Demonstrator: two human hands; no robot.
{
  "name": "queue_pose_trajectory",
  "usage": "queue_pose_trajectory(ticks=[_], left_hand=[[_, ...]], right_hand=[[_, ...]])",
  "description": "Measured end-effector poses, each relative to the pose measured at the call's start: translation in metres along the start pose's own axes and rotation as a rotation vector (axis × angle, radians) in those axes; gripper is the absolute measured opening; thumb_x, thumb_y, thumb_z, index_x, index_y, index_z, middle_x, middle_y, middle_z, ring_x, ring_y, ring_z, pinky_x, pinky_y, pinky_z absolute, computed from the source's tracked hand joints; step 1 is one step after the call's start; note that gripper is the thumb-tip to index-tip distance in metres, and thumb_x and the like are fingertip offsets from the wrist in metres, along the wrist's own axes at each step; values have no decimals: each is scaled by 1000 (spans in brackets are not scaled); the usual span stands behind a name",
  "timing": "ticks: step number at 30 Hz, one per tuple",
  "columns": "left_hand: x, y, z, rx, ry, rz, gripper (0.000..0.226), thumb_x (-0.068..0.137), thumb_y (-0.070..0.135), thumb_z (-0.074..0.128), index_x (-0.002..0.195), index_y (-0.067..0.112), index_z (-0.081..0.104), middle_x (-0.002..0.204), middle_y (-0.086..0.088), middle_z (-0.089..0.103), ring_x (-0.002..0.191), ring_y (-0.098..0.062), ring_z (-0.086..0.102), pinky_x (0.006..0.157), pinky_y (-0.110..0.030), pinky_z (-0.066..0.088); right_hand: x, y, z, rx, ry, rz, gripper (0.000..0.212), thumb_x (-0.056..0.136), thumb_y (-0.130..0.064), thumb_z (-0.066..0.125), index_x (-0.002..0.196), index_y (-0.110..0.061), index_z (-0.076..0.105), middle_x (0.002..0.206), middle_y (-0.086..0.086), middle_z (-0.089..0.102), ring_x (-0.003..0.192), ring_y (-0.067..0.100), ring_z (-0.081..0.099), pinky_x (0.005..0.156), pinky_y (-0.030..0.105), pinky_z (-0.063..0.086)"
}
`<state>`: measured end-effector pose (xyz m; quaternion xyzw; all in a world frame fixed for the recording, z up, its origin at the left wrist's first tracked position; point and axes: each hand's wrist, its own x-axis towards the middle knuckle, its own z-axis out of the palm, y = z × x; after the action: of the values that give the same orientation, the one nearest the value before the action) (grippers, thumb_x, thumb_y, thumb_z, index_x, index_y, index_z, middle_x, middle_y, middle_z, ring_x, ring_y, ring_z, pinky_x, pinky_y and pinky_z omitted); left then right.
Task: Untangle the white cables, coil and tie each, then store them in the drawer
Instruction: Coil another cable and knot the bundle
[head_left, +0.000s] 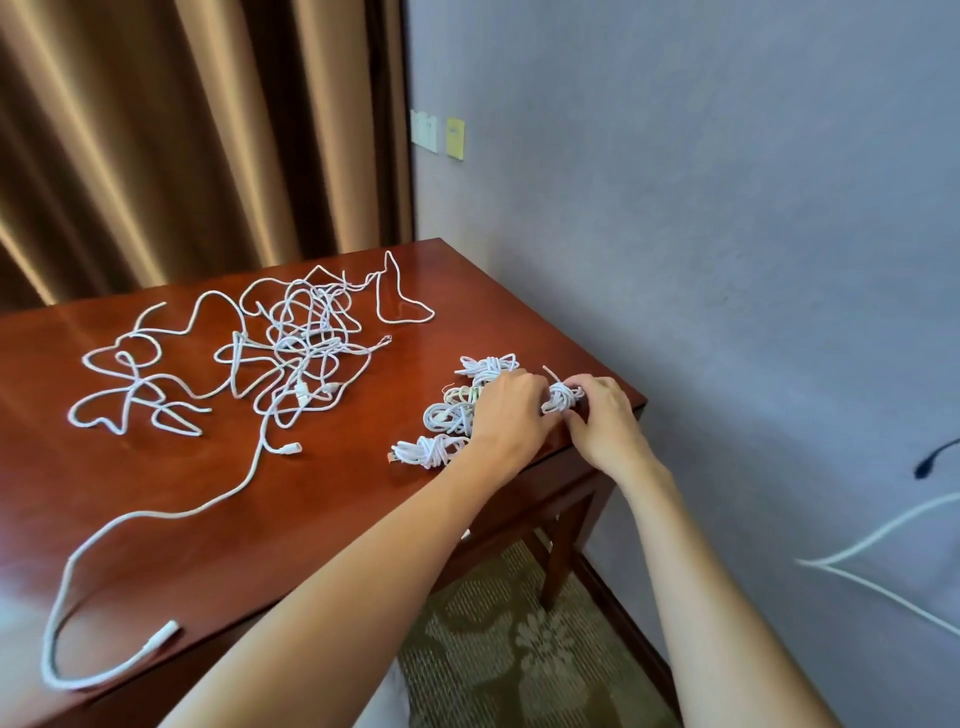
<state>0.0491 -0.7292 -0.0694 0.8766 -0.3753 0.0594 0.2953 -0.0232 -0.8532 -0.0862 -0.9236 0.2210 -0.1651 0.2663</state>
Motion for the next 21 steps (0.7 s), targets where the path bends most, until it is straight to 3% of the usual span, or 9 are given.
queue_pose_trajectory(ticks=[7,10,16,21], left_hand=[[-18,-11,-57,33,111,-7,13,87,20,61,85,11,69,90,-6,69,87,-27,61,70,-38,49],[-35,-33,-90,77,83,-50,15,88,23,61,85,12,70,85,-4,70,81,-26,65,70,-41,56],[-97,-109,-168,130,184,-206,12,88,20,64,82,13,72,84,-5,71,76,-23,66,69,-38,59],[-156,-175,-226,205,236,-376,12,82,19,62,80,13,72,84,-8,72,83,-31,67,69,-40,56]], right_hand=[[-9,-65,-16,-56,65,-123,21,94,-9,60,114,-12,68,120,11,58,113,31,55,91,39,48],[-17,-107,-10,-68,-4,-201,16,96,-15,61,110,-15,69,115,9,60,111,26,55,83,36,48],[-36,-204,35,-37,-110,-401,11,94,-18,64,101,-18,73,104,7,65,100,25,62,88,40,53],[-52,-286,89,6,-254,-535,13,94,-21,65,102,-18,75,101,2,72,94,18,66,87,40,56]])
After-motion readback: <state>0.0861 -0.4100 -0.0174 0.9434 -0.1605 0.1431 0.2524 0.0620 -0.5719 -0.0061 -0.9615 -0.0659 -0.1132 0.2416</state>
